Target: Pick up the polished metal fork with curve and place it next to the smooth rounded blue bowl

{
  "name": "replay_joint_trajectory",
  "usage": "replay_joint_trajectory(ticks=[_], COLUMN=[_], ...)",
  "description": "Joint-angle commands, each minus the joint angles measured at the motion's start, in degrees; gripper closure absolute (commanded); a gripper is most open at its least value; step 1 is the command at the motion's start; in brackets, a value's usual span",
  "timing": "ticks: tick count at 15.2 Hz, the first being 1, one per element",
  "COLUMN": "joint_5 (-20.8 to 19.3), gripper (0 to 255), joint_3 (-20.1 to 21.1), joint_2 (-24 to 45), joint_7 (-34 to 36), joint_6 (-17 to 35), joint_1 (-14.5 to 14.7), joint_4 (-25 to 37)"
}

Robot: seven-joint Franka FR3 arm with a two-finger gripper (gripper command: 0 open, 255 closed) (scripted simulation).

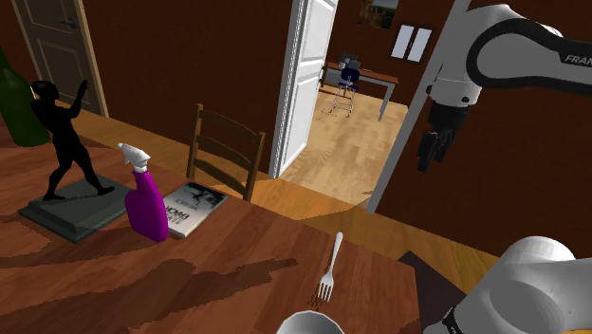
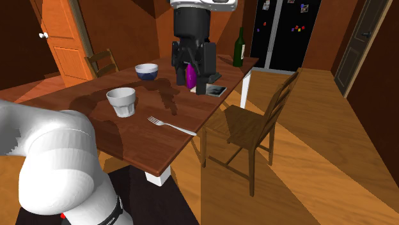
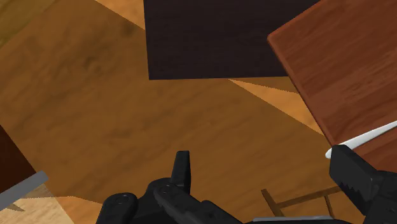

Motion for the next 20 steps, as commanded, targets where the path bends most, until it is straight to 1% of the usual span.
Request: replay_joint_trajectory(ticks=[1, 6, 11, 16, 20], joint_5=[0.0, 6.49, 14.38, 23.09, 29.98], gripper=[0, 0, 0, 0, 0], joint_3=[0.0, 5.8, 12.8, 20.99, 28.34], joint_2=[0.0, -5.5, -8.76, -8.83, -6.08], joint_7=[0.0, 13.47, 27.06, 40.67, 51.31], joint_6=[0.0, 2.86, 6.85, 12.62, 18.75], joint_1=[0.0, -1.1, -1.37, -1.1, -1.26], joint_4=[0.0, -8.52, -15.14, -19.5, -21.08])
